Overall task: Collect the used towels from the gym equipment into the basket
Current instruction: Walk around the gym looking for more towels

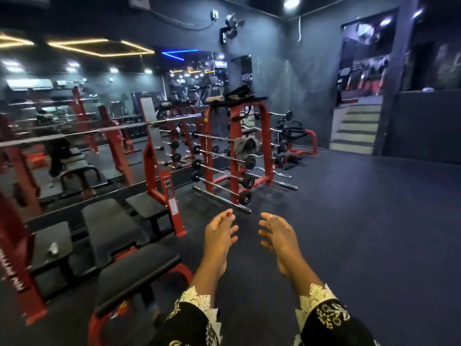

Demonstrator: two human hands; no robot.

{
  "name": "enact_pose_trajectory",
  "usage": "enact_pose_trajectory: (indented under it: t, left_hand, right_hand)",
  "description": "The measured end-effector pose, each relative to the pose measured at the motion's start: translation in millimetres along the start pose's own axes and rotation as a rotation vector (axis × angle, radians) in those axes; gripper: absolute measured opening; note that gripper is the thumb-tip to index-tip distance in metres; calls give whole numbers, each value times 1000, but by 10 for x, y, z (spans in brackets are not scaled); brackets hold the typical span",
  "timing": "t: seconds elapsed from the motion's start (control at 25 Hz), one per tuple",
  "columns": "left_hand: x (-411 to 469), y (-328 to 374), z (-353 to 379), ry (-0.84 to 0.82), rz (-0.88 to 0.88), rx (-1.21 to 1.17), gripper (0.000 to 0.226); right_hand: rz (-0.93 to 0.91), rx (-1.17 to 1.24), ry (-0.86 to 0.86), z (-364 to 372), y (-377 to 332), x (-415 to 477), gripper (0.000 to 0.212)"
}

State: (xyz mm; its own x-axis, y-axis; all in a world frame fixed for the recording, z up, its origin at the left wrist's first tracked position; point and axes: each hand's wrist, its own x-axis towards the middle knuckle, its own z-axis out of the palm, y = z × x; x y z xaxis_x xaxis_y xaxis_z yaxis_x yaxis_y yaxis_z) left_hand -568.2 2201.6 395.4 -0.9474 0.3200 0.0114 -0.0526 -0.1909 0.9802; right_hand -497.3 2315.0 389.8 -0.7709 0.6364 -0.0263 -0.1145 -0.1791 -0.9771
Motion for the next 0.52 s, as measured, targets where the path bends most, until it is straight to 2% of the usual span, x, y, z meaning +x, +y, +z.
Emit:
enact_pose_trajectory:
  t: [0.2, 0.52]
  left_hand:
    - [1386, 13, 628, -37, 0, -7, 27]
    - [3864, -481, 1468, -74, -8, -7, 28]
  right_hand:
    - [-9, -2, 35, -52, -198, 1491, 20]
    - [-9, -23, 61, -34, 28, 4092, 23]
